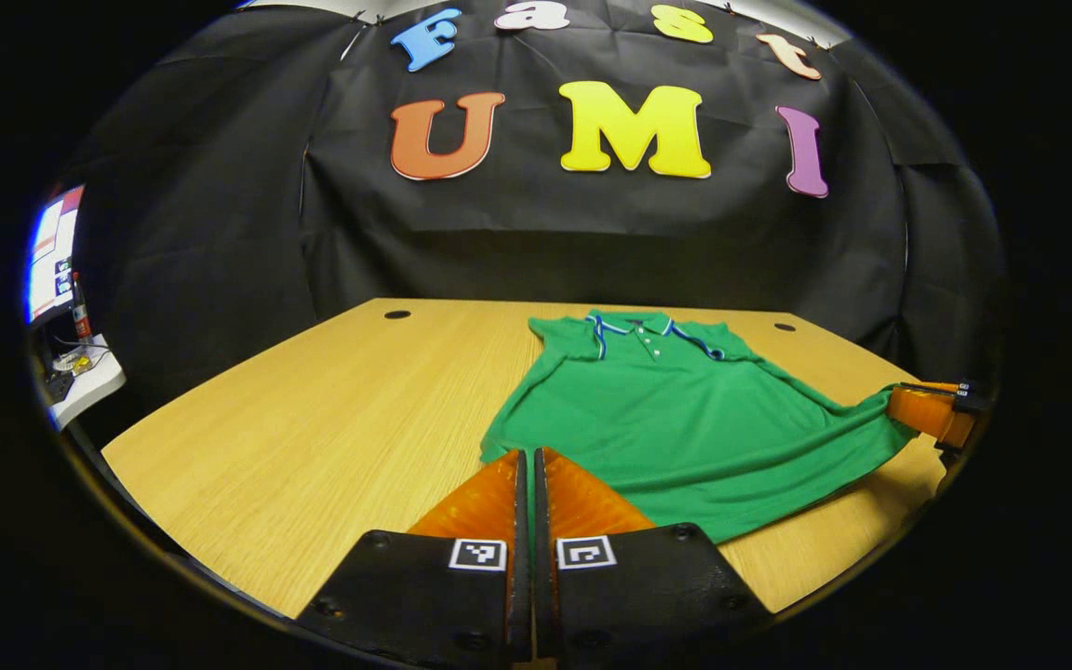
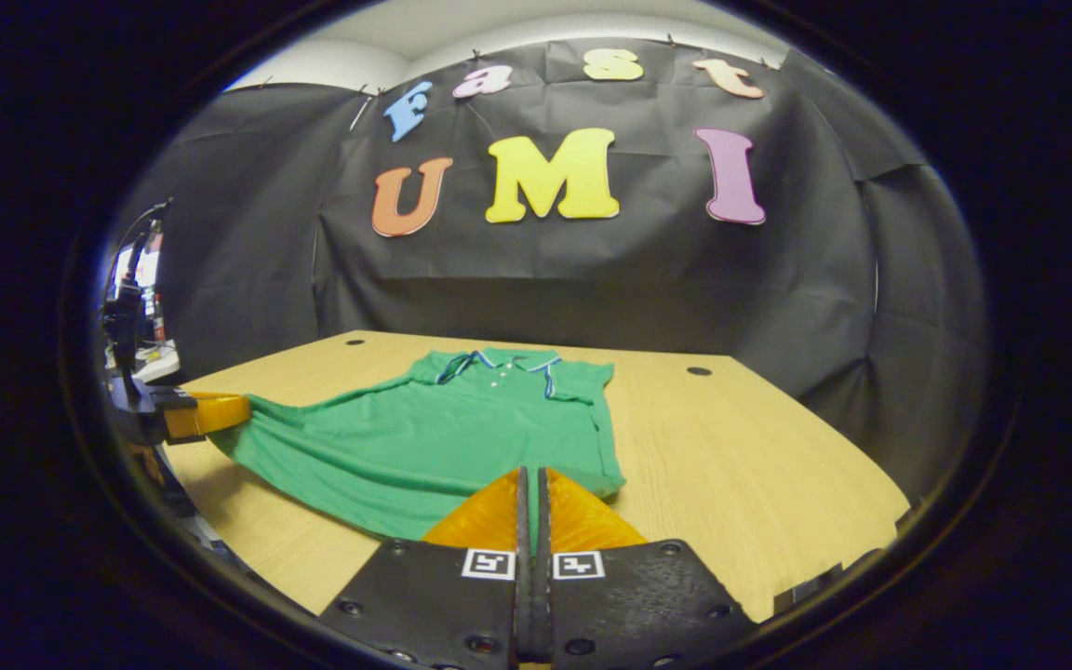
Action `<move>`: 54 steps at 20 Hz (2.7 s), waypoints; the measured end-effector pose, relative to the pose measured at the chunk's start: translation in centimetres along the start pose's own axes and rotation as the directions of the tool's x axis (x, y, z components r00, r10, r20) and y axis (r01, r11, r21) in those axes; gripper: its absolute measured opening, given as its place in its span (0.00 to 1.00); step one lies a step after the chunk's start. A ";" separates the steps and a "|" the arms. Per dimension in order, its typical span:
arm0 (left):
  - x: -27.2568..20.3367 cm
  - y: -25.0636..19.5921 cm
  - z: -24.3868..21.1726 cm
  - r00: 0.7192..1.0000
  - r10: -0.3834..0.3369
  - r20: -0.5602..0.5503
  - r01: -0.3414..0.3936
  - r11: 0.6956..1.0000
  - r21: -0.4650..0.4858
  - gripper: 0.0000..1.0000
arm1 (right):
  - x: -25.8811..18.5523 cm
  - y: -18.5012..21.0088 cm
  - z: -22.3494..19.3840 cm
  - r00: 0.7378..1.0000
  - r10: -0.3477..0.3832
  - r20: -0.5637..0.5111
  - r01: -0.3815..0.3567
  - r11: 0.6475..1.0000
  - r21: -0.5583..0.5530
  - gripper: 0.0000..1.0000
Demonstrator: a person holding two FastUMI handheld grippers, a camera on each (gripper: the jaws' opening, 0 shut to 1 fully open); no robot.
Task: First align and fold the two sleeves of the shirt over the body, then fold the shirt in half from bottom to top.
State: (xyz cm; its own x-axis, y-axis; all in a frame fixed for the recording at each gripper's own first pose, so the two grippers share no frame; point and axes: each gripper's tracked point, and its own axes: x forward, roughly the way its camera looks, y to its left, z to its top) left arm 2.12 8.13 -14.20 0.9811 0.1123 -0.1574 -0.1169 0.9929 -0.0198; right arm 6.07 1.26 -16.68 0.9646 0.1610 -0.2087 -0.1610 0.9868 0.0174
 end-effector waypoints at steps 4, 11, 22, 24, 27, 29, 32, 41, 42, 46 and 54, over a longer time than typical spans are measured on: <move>5.3 -0.3 3.9 0.996 -0.019 0.082 0.020 1.000 -0.014 0.07 | 5.9 -1.3 3.9 0.996 -0.028 0.090 0.028 1.000 0.012 0.00; 18.0 -1.0 7.0 0.995 -0.044 0.094 0.047 0.998 -0.030 0.07 | 19.3 -3.9 7.2 0.989 -0.098 0.113 0.083 0.988 0.131 0.00; 35.3 -2.3 10.5 0.988 -0.068 0.139 0.074 0.997 -0.037 0.07 | 36.4 -8.4 10.2 0.981 -0.162 0.107 0.130 0.957 0.257 0.00; 38.4 -2.5 11.8 0.986 -0.060 0.157 0.067 0.997 -0.040 0.07 | 38.8 -8.9 12.0 0.979 -0.156 0.134 0.115 0.955 0.273 0.00; 42.4 -3.1 12.9 0.985 -0.074 0.156 0.081 0.996 -0.040 0.07 | 42.9 -9.7 13.3 0.976 -0.170 0.139 0.135 0.964 0.230 0.00; 44.3 -3.7 12.5 0.987 -0.084 0.139 0.085 0.996 -0.001 0.07 | 45.3 -10.3 12.8 0.976 -0.184 0.116 0.159 0.968 0.193 0.00; 46.2 -4.6 13.3 0.983 -0.096 0.153 0.086 0.994 0.071 0.08 | 47.8 -11.4 13.7 0.973 -0.200 0.115 0.177 0.967 0.184 0.00; 46.6 -3.8 12.9 0.983 -0.068 0.173 0.066 0.998 0.017 0.86 | 48.4 -11.2 13.7 0.968 -0.214 0.130 0.196 0.971 0.134 0.73; 46.2 -3.3 12.7 0.984 -0.051 0.169 0.050 0.999 0.012 1.00 | 48.1 -11.4 13.7 0.966 -0.225 0.129 0.206 0.968 0.142 0.95; 43.7 -2.6 12.6 0.982 -0.031 0.187 0.026 0.999 0.026 1.00 | 45.3 -11.9 16.3 0.948 -0.245 0.203 0.206 0.959 0.193 0.95; 34.9 -2.1 11.5 0.972 -0.002 0.234 0.009 1.000 -0.027 1.00 | 32.9 -9.5 17.1 0.843 -0.340 0.417 0.281 0.939 0.198 0.96</move>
State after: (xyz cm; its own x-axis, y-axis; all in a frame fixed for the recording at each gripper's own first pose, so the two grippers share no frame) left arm 38.36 10.44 -8.26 0.9902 0.1159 0.0777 -0.1124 0.9925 -0.0480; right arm 42.88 -2.57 -6.96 0.9547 -0.1933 0.2264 0.1615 0.9752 0.1515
